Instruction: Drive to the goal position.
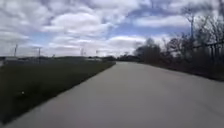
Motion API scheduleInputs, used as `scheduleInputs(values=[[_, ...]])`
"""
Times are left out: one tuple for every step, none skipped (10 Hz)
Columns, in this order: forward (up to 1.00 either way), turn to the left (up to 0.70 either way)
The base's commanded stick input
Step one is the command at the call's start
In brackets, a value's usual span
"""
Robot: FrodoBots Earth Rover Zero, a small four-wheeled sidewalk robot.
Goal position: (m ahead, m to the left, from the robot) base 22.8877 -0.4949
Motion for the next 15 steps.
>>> scheduleInputs(values=[[0.95,0.00],[0.95,0.00],[0.95,0.00],[0.95,0.00],[0.95,0.00],[0.95,0.00],[0.95,0.00],[0.95,0.00],[0.95,0.00],[0.95,0.00],[0.95,0.00],[0.95,0.00],[0.95,0.00],[0.95,0.00],[0.95,0.00]])
